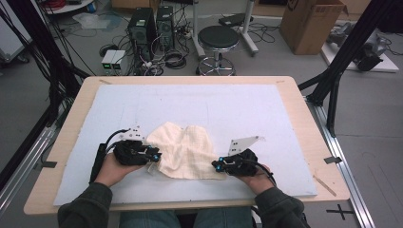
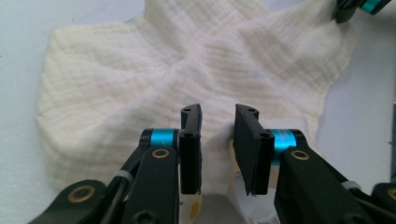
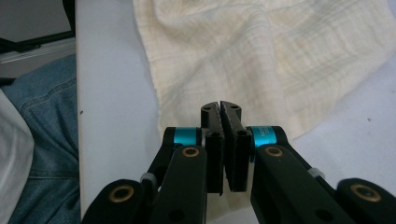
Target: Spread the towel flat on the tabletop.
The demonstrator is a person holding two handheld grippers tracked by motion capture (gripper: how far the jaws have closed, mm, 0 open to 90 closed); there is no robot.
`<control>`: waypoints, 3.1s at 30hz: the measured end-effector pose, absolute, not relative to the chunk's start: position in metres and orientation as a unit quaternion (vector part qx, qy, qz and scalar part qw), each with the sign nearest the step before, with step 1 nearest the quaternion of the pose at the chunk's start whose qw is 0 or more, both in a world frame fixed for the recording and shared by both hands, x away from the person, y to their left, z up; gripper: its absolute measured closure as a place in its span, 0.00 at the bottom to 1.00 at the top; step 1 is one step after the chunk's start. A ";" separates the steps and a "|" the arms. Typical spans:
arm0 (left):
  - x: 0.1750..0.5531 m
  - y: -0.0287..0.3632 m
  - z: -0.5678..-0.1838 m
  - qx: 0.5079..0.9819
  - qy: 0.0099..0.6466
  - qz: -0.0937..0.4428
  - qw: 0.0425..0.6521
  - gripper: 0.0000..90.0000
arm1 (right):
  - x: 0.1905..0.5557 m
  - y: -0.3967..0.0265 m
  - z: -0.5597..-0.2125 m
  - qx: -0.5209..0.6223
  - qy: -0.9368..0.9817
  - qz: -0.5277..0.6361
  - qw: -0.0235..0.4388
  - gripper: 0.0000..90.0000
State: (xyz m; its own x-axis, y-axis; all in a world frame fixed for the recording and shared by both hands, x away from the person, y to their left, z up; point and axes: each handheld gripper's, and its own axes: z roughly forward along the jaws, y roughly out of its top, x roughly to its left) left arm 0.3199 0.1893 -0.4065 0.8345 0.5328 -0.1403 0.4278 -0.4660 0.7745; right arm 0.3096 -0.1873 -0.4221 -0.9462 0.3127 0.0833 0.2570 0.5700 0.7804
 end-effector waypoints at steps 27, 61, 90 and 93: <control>0.302 0.182 -0.415 0.873 0.251 0.055 0.416 0.96 | 0.311 -0.185 -0.425 0.161 0.888 0.429 0.030 0.97; 0.330 0.193 -0.428 0.875 0.294 0.055 0.381 0.84 | 0.309 -0.177 -0.424 0.158 0.887 0.433 0.023 0.88; 0.308 0.200 -0.425 0.875 0.267 0.062 0.398 0.79 | 0.394 -0.178 -0.436 0.316 0.843 0.434 0.007 0.63; 0.308 0.199 -0.425 0.878 0.263 0.064 0.396 0.79 | 0.395 -0.170 -0.437 0.315 0.851 0.419 0.012 0.68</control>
State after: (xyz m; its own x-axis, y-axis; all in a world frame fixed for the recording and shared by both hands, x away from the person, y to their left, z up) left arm 0.3078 0.1992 -0.4251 0.8538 0.5118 -0.0952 0.4103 -0.5491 0.7281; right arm 0.3952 -0.1695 -0.4375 -0.8012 0.5465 0.2439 0.5265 0.4498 0.7214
